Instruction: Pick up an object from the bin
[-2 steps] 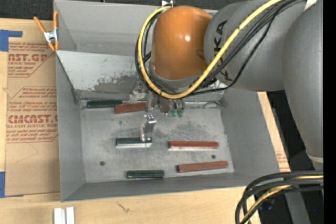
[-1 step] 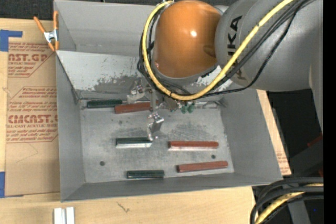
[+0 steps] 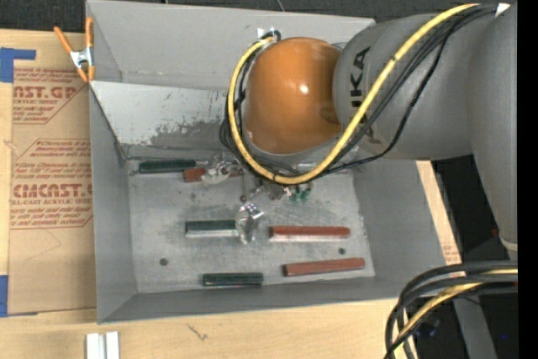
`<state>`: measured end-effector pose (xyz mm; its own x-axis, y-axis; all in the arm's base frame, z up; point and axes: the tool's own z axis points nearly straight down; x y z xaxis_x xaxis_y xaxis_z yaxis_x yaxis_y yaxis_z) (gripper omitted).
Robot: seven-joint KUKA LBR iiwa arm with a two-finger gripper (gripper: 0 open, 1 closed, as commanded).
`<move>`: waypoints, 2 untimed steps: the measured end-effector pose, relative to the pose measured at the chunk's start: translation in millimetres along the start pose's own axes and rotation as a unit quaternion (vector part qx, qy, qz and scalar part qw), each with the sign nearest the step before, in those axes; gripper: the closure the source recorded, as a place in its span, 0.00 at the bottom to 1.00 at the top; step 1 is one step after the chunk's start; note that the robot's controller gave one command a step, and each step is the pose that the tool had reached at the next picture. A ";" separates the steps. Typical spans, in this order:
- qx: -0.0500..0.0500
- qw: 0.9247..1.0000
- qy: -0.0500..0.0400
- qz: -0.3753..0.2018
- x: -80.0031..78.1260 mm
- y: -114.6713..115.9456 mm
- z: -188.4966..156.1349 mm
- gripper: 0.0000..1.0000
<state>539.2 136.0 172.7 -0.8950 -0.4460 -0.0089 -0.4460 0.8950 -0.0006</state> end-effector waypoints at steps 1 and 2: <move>0.000 0.999 -0.002 -0.047 17.9 -15.1 96.6 1.00; 0.000 0.999 -0.002 -0.047 17.9 -15.1 96.6 1.00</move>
Offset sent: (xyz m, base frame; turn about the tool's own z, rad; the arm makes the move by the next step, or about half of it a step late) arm 0.0000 0.0000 0.0000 0.0000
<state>530.8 114.8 75.9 -0.8489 -0.5283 -0.0133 -0.5284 0.8490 -0.0009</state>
